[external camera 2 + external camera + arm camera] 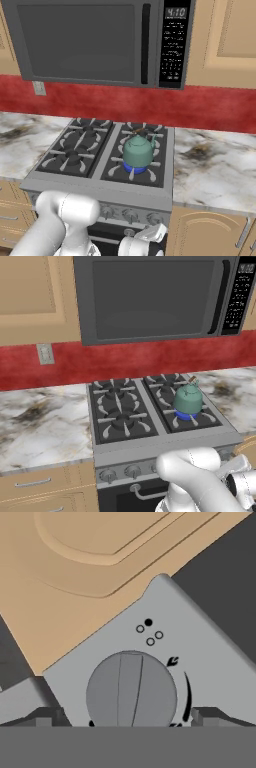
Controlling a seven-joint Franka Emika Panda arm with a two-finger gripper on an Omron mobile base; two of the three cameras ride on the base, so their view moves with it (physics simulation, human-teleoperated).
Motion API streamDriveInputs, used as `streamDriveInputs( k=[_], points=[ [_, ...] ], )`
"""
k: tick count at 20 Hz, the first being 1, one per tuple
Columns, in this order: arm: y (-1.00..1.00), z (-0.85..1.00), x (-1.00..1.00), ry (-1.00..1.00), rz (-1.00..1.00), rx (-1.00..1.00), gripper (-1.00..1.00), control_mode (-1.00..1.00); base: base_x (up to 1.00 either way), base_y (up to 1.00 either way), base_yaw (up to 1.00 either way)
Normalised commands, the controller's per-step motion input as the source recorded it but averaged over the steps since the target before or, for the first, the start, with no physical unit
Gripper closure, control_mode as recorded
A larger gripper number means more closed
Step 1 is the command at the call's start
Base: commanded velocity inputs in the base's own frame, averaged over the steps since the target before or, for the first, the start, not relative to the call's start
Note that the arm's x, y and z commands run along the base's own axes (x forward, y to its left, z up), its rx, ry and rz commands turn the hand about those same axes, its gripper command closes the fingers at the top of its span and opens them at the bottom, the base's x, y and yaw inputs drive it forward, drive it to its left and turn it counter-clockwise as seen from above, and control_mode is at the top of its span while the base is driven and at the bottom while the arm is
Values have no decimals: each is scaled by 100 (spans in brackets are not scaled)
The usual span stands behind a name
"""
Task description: The kettle is done boiling. Turn off the stove, then wait for 300 timesteps before moving the kettle to the dining table.
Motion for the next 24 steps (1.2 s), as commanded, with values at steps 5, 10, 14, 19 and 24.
streamDriveInputs(
  k=[5, 10, 14, 19, 24],
  points=[
    [0, 0, 24, 0, 0, 0, -100, -100, 0, 0, 0],
    [0, 0, 7, 0, 0, 0, -100, -100, 0, 0, 0],
    [0, 0, 0, 0, 0, 0, -100, -100, 0, 0, 0],
    [0, 0, 15, 0, 0, 0, 100, -100, 0, 0, 0],
    [0, 0, 22, 0, 0, 0, 100, -100, 0, 0, 0]
  ],
)
